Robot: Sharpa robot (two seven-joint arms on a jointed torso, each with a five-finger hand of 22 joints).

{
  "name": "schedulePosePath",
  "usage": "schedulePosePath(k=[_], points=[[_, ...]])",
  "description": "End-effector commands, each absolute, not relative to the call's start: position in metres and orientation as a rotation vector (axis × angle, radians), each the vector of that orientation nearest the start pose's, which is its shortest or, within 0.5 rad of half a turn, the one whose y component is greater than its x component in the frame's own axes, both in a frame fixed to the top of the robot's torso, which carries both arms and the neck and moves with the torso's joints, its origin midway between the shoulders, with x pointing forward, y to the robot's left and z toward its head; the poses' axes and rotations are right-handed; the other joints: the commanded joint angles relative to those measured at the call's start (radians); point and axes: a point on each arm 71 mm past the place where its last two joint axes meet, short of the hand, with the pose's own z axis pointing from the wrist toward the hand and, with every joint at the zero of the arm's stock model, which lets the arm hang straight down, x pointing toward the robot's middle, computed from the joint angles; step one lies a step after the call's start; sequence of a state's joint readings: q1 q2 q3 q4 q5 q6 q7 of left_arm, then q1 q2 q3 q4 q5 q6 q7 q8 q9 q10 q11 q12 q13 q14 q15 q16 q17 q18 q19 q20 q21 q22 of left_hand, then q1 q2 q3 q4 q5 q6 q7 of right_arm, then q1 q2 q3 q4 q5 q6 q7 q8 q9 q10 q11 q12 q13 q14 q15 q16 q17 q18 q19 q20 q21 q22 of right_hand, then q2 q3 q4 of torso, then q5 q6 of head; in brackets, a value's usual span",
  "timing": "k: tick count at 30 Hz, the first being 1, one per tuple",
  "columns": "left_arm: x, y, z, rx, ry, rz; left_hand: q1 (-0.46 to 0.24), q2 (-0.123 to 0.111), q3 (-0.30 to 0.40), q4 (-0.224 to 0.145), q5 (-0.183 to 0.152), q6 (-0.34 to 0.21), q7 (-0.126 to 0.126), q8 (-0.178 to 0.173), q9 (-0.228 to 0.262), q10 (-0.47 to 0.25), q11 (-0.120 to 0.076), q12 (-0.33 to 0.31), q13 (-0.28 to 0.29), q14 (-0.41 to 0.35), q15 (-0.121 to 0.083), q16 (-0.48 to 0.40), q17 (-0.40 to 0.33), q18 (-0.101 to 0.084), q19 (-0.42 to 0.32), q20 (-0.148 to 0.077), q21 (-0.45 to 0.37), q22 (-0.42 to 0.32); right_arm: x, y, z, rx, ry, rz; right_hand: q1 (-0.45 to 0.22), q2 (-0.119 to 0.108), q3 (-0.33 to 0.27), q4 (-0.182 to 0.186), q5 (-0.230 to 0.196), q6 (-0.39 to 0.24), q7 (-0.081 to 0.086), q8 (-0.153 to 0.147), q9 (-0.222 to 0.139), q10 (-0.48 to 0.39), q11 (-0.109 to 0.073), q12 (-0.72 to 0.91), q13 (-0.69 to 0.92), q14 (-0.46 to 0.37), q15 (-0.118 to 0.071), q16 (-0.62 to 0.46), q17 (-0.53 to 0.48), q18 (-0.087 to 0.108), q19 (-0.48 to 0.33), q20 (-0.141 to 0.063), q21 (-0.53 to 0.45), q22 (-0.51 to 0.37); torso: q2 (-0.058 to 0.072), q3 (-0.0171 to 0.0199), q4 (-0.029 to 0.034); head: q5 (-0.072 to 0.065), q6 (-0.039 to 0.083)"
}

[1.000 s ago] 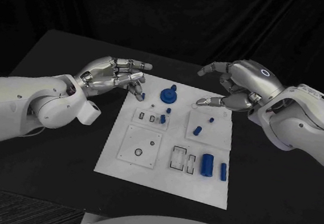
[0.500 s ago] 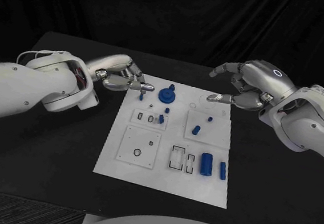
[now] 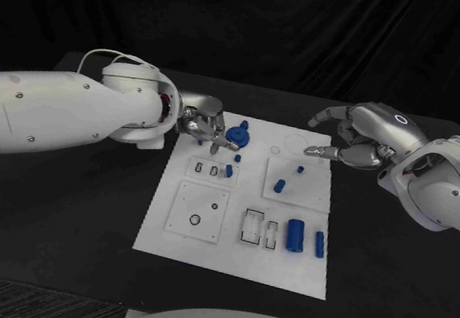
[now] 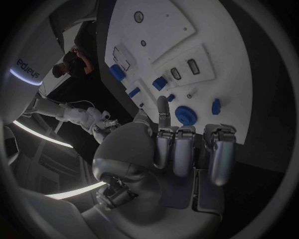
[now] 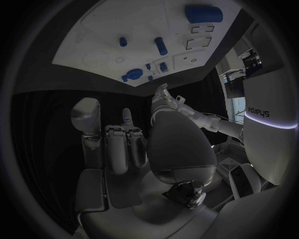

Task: Assemble the parts on the task board

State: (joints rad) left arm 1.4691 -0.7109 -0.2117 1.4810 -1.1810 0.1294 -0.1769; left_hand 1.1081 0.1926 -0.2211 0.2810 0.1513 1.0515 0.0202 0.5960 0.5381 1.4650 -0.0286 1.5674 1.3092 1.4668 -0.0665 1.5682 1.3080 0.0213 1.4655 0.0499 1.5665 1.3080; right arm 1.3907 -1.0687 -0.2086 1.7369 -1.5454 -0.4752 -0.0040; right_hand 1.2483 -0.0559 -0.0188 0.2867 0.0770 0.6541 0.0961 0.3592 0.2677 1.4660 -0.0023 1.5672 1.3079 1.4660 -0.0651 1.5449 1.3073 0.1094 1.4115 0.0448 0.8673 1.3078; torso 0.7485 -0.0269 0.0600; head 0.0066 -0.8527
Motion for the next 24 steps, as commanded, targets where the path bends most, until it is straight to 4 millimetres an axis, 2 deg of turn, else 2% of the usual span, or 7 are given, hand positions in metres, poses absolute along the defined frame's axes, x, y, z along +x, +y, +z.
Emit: schedulePosePath(k=[1, 2, 3, 10, 16, 21, 24], points=[[0.502, 0.142, -0.157, 0.291, 2.256, -0.532, 0.009, 0.0, 0.008, 0.001, 0.002, -0.008, 0.002, -0.007, 0.003, 0.106, -0.006, 0.003, 0.262, 0.104, -0.007, 0.003, 0.263, -0.02, 0.1, -0.009, 0.002, 0.257, 0.446, -0.244, -0.138, -0.298, 1.524, 0.592, 0.002, 0.013, 0.004, -0.001, 0.007, 0.007, 0.0, 0.002, -0.002, 0.105, 0.004, 0.004, 0.263, 0.096, 0.003, -0.003, 0.234, 0.006, 0.003, 0.002, -0.009, 0.092, 0.009, 0.0168, -0.0129, 0.011, 0.004], [0.503, 0.137, -0.158, 0.297, 2.269, -0.522, 0.008, 0.002, 0.008, 0.002, 0.0, -0.008, 0.002, -0.009, 0.004, 0.106, -0.006, 0.003, 0.262, 0.104, -0.007, 0.003, 0.263, -0.02, 0.1, -0.01, 0.002, 0.256, 0.446, -0.244, -0.139, -0.293, 1.532, 0.591, 0.003, 0.014, 0.003, -0.001, 0.009, 0.007, 0.0, 0.001, -0.003, 0.105, 0.004, 0.004, 0.263, 0.096, 0.003, -0.003, 0.233, 0.007, 0.003, 0.002, -0.012, 0.092, 0.01, 0.0184, -0.0136, 0.012, 0.005], [0.503, 0.133, -0.158, 0.301, 2.28, -0.511, 0.006, 0.004, 0.009, 0.003, -0.001, -0.007, 0.002, -0.01, 0.006, 0.106, -0.006, 0.003, 0.262, 0.104, -0.008, 0.003, 0.263, -0.02, 0.1, -0.01, 0.002, 0.256, 0.446, -0.244, -0.14, -0.289, 1.539, 0.589, 0.004, 0.016, 0.003, -0.002, 0.012, 0.008, 0.0, 0.001, -0.004, 0.105, 0.004, 0.004, 0.263, 0.096, 0.003, -0.004, 0.232, 0.007, 0.002, 0.002, -0.014, 0.091, 0.011, 0.0218, -0.0155, 0.013, 0.006], [0.509, 0.12, -0.161, 0.298, 2.315, -0.429, 0.002, 0.007, 0.014, 0.002, 0.004, -0.014, 0.005, -0.035, 0.009, 0.106, -0.004, 0.003, 0.262, 0.104, -0.008, 0.003, 0.263, -0.02, 0.1, -0.011, 0.002, 0.256, 0.447, -0.242, -0.143, -0.281, 1.557, 0.591, 0.011, 0.021, 0.001, -0.004, 0.023, 0.01, 0.0, -0.002, -0.007, 0.105, 0.005, 0.004, 0.263, 0.095, 0.003, -0.005, 0.231, 0.007, 0.001, 0.002, -0.019, 0.091, 0.013, 0.0275, -0.0184, 0.018, 0.002], [0.51, 0.116, -0.163, 0.287, 2.326, -0.371, -0.005, 0.003, 0.015, 0.002, 0.002, -0.014, 0.009, -0.065, 0.011, 0.106, -0.001, 0.003, 0.262, 0.104, -0.006, 0.003, 0.263, -0.018, 0.095, -0.01, -0.001, 0.25, 0.447, -0.242, -0.144, -0.278, 1.562, 0.59, 0.014, 0.023, 0.0, -0.005, 0.03, 0.011, 0.001, -0.004, -0.009, 0.105, 0.005, 0.004, 0.263, 0.095, 0.004, -0.006, 0.231, 0.008, 0.001, 0.003, -0.021, 0.091, 0.013, 0.0276, -0.0195, 0.022, -0.001], [0.509, 0.117, -0.163, 0.276, 2.326, -0.35, -0.007, 0.003, 0.015, 0.002, 0.001, -0.013, 0.01, -0.067, 0.012, 0.106, -0.001, 0.003, 0.262, 0.104, -0.006, 0.003, 0.263, -0.018, 0.096, -0.01, 0.0, 0.252, 0.447, -0.242, -0.145, -0.276, 1.562, 0.589, 0.014, 0.024, -0.001, -0.004, 0.032, 0.012, 0.001, -0.004, -0.009, 0.105, 0.005, 0.004, 0.263, 0.095, 0.004, -0.006, 0.231, 0.008, 0.001, 0.003, -0.022, 0.091, 0.013, 0.0276, -0.0196, 0.023, -0.004], [0.509, 0.119, -0.163, 0.262, 2.318, -0.344, -0.008, -0.006, 0.022, -0.005, -0.003, 0.015, -0.002, -0.042, 0.074, 0.106, -0.009, 0.003, 0.262, 0.104, -0.012, 0.003, 0.263, -0.018, 0.096, -0.014, 0.0, 0.252, 0.447, -0.242, -0.146, -0.276, 1.565, 0.588, 0.014, 0.024, -0.001, -0.004, 0.033, 0.012, 0.001, -0.004, -0.009, 0.105, 0.005, 0.004, 0.263, 0.095, 0.004, -0.006, 0.23, 0.008, 0.001, 0.003, -0.022, 0.091, 0.013, 0.0276, -0.0196, 0.022, -0.005]])
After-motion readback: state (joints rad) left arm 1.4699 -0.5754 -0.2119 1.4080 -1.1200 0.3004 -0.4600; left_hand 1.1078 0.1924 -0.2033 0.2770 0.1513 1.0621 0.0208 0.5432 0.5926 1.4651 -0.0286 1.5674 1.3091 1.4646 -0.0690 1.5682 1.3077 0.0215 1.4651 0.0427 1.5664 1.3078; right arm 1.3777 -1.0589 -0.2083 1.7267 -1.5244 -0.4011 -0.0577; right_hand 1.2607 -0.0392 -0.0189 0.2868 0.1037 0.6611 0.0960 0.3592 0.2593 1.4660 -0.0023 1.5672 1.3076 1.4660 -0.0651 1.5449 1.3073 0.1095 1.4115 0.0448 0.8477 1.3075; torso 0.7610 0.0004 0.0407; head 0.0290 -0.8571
